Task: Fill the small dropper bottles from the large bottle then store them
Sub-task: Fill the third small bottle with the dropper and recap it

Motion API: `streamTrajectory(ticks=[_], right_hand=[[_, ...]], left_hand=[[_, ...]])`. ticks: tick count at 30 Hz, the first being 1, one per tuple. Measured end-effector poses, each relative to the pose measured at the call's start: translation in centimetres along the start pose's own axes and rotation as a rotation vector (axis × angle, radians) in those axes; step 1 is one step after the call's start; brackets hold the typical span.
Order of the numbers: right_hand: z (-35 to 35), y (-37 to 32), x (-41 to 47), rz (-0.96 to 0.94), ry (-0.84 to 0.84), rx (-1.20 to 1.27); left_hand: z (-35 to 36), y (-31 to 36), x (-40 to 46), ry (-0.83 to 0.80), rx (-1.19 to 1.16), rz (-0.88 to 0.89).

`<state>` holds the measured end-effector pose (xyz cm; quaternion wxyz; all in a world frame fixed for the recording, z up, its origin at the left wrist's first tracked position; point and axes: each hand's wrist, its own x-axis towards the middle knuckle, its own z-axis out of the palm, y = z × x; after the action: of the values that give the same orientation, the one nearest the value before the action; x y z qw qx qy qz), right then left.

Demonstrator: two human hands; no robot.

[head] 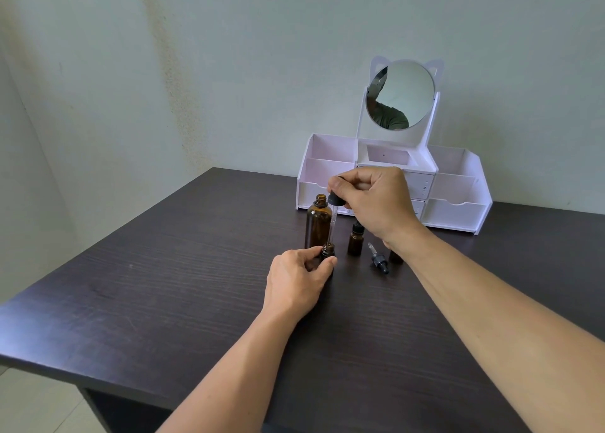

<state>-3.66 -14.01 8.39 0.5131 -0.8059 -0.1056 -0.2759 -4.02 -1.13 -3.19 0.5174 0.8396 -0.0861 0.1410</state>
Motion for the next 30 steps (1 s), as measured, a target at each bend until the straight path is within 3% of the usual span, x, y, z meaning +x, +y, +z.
streamTrajectory(ticks=[13,30], right_hand=[[-0.7,-3.1,4.9,-0.078,0.162,0.136],[3.7,2.1,4.3,0.111,-0.004,-0.026]], left_hand=[[-0.2,0.3,-0.2,-0.010,0.004,0.005],[-0.2,0.3,0.0,-0.005,0.035,-0.008]])
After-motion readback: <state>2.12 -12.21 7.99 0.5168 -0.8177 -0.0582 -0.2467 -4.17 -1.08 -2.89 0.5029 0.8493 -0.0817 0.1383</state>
